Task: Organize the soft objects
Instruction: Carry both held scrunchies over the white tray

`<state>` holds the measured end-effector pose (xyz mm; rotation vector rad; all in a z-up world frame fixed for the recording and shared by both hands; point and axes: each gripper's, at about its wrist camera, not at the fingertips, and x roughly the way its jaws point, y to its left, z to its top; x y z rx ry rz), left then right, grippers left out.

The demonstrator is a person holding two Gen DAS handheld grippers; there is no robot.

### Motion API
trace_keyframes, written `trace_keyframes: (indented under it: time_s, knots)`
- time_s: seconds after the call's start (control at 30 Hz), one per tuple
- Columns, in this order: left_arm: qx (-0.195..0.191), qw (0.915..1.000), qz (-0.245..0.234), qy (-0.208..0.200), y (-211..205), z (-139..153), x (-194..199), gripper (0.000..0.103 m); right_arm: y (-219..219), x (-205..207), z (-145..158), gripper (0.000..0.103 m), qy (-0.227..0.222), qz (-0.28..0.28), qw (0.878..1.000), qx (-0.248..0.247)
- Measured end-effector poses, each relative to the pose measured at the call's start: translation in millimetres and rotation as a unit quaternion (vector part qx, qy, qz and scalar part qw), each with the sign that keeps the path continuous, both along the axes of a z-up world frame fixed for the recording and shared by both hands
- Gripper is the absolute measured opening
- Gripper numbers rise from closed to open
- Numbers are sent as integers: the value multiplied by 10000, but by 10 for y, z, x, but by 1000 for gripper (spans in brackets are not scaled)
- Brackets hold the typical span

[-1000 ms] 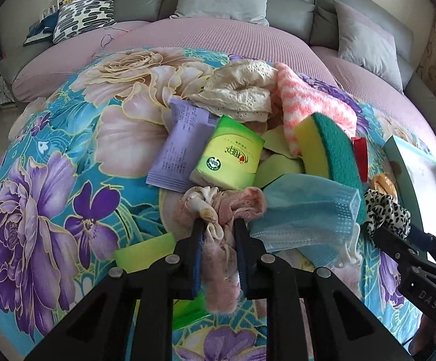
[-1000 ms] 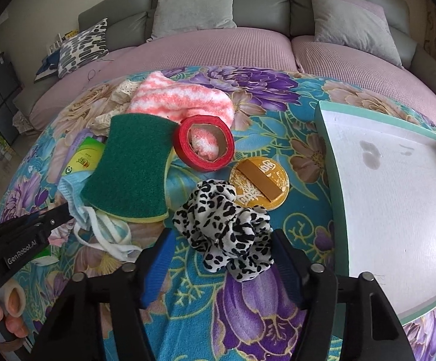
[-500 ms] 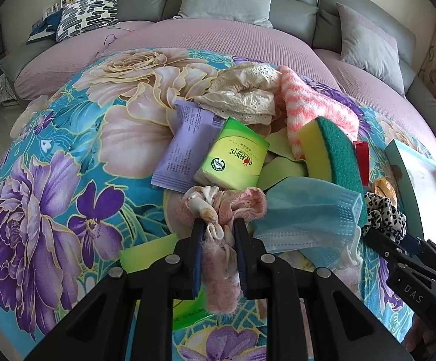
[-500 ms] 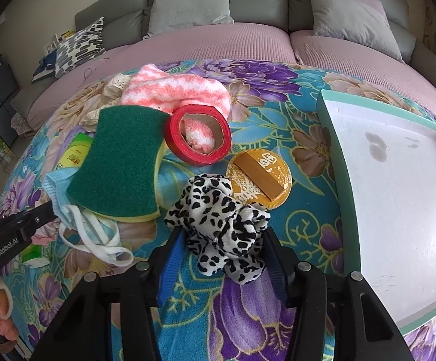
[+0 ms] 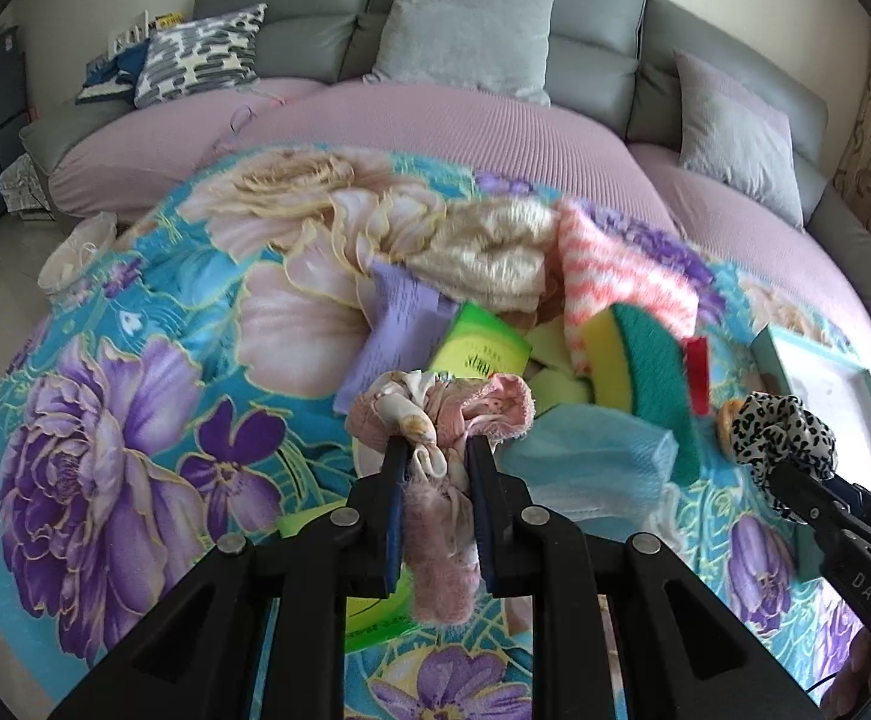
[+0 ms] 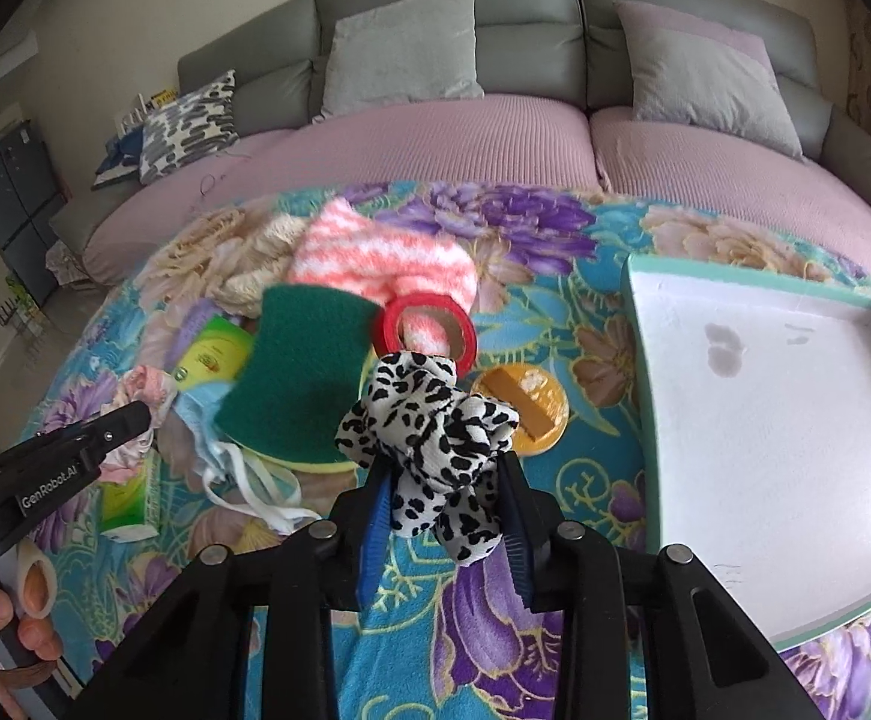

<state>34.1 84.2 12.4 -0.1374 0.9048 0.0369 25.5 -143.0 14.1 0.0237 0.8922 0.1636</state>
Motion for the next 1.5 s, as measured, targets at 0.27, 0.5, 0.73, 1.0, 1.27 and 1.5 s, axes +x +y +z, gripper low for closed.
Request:
trace_keyframes:
  time_s: [0.27, 0.5, 0.73, 1.0, 1.27, 1.5]
  knots:
    - [-97, 9994, -114, -318, -193, 221, -93, 20, -278, -93, 198, 35, -159, -238, 9996, 17]
    - [-65, 9967, -664, -461, -728, 359, -72, 20, -879, -141, 258, 35, -214, -865, 9960, -38]
    - [-106, 9897, -1343, -475, -1319, 455, 8, 20, -1511, -87, 209, 35, -240, -1451, 9891, -58]
    - [122, 9807, -1923, -333, -1967, 458, 181, 20, -2060, -36, 159, 35, -305, -2128, 9766, 1]
    - [308, 9642, -2631, -152, -2652, 356, 374, 21, -2411, -21, 69, 35, -210, -2654, 9639, -33]
    - [296, 9552, -2945, -78, -3114, 236, 584, 21, -2592, -26, 73, 35, -320, -2938, 9553, -44]
